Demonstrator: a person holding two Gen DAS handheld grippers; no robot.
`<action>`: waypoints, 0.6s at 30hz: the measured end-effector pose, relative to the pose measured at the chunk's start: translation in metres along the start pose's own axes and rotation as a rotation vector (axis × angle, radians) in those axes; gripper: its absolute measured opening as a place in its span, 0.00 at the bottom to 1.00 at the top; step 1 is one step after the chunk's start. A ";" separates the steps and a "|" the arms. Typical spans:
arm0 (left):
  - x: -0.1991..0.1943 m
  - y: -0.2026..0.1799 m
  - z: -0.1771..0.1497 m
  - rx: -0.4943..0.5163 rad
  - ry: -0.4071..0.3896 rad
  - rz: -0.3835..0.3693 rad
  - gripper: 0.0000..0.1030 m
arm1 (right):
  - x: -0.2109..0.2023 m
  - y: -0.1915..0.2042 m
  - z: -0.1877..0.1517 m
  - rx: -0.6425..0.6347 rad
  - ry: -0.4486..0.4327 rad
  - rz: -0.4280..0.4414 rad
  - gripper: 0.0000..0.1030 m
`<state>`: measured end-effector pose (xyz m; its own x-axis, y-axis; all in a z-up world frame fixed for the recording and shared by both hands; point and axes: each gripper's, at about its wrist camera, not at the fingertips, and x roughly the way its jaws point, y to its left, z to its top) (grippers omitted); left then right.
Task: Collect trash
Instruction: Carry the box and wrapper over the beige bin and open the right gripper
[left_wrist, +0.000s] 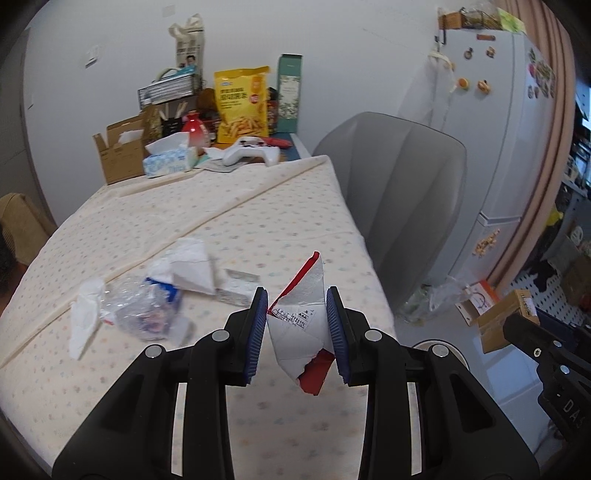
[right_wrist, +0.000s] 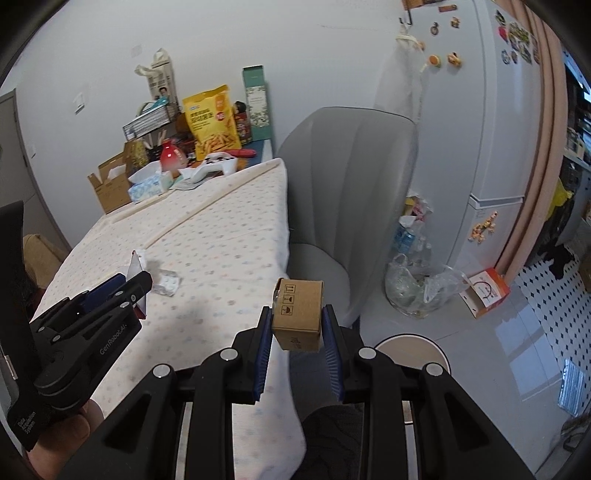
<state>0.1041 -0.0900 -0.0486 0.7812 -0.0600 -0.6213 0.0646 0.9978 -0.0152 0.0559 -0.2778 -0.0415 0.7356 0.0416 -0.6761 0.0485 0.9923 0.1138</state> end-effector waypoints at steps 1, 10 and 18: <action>0.002 -0.007 0.001 0.009 0.003 -0.006 0.32 | 0.001 -0.005 0.000 0.007 0.001 -0.005 0.26; 0.030 -0.071 0.004 0.099 0.042 -0.050 0.32 | 0.018 -0.063 0.000 0.099 0.022 -0.051 0.27; 0.054 -0.122 0.004 0.168 0.078 -0.081 0.32 | 0.033 -0.106 -0.004 0.159 0.040 -0.076 0.27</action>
<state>0.1407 -0.2146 -0.0771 0.7194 -0.1313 -0.6821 0.2330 0.9707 0.0590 0.0724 -0.3810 -0.0788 0.6984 -0.0255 -0.7152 0.2116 0.9620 0.1723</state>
